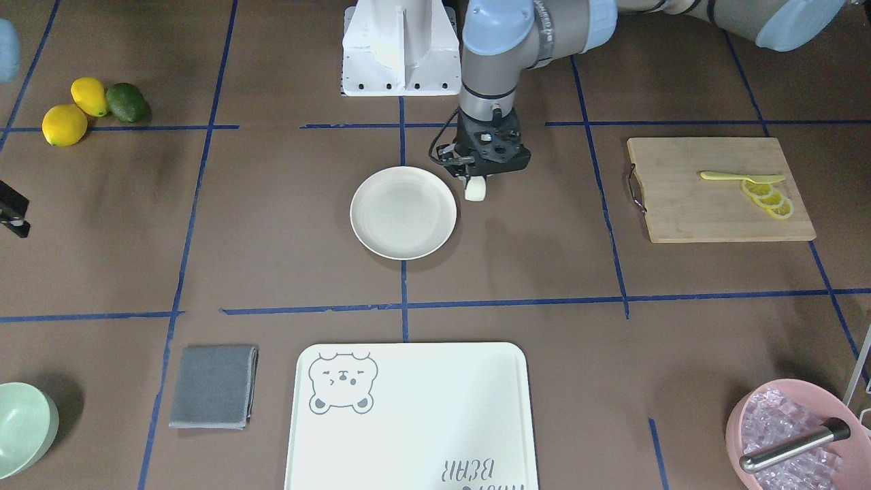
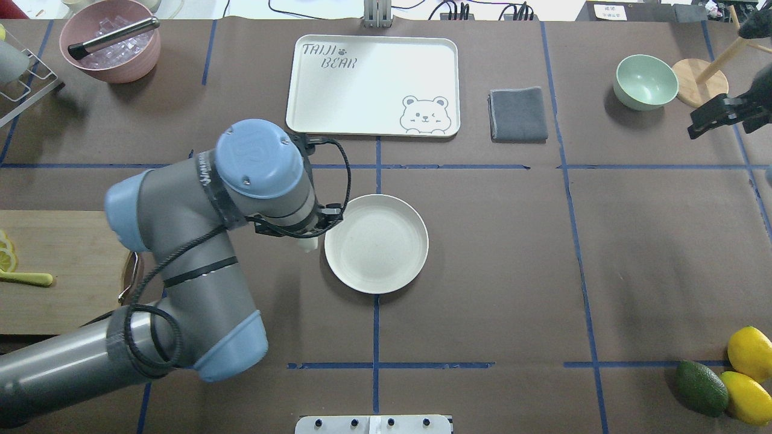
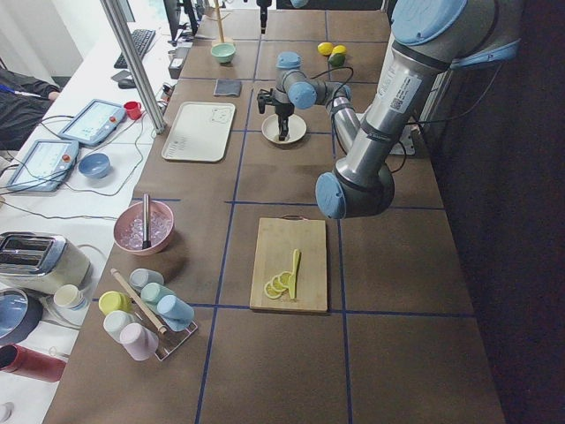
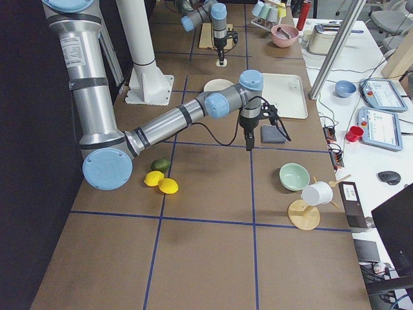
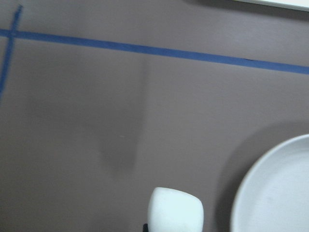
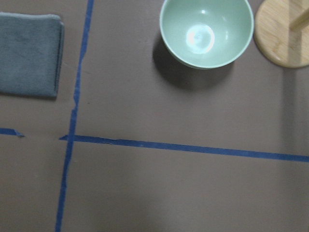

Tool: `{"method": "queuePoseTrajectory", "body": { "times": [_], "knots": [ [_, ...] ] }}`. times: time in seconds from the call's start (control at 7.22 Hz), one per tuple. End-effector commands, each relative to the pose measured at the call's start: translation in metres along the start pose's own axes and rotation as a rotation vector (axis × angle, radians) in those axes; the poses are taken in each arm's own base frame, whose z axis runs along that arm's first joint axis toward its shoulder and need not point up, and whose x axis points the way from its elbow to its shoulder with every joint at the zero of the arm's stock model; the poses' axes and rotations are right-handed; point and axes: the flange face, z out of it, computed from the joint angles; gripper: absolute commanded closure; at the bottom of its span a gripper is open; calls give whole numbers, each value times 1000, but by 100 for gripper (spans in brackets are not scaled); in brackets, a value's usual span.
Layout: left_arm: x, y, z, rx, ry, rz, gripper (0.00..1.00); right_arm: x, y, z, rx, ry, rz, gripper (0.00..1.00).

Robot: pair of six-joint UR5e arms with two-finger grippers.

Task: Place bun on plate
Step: 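Lower the held bun onto the center of the white plate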

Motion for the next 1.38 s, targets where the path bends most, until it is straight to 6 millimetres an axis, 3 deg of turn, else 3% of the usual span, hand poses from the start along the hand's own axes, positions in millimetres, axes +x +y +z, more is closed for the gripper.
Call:
{"method": "queuePoseTrajectory", "body": {
  "times": [0.0,0.28,0.83,0.97,1.11,1.25],
  "knots": [
    [61,29,32,28,16,0,68,108,11,-9,-11,-36,-31,0],
    [86,25,56,34,36,-9,68,126,22,-8,-15,-34,-14,0],
    [88,29,67,28,31,1,66,133,29,-5,-23,-32,1,0],
    [87,29,70,27,24,1,53,134,30,-4,-24,-32,2,0],
    [85,28,72,27,21,2,30,135,32,-4,-25,-32,4,0],
    [85,28,72,27,21,4,15,136,32,-4,-24,-33,5,0]
  ]
}}
